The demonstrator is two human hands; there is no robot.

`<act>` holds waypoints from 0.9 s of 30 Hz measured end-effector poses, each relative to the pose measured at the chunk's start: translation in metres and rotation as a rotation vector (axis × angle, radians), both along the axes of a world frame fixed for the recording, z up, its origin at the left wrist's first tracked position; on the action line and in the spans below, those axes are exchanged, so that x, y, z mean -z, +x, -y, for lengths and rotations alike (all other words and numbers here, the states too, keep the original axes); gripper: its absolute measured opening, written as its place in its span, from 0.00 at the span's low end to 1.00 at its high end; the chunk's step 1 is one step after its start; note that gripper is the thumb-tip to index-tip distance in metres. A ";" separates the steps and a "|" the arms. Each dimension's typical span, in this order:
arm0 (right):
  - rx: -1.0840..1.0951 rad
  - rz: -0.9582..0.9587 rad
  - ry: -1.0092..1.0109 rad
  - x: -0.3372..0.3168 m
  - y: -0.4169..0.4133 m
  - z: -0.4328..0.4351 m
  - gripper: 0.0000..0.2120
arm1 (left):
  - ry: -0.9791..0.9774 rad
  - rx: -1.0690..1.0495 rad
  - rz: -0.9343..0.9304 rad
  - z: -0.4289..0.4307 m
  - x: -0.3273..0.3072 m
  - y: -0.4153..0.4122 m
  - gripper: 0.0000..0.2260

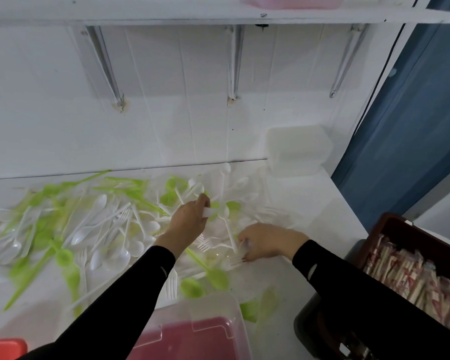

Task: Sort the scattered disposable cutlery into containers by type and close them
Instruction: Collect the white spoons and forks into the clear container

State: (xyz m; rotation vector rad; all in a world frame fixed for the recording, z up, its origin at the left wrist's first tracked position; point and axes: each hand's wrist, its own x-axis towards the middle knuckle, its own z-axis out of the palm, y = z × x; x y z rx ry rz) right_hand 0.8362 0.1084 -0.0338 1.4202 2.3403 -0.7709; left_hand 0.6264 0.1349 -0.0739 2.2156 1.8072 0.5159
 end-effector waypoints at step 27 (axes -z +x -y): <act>0.553 -0.295 0.070 -0.002 0.015 -0.063 0.14 | -0.199 -0.149 -0.029 -0.032 0.014 0.033 0.19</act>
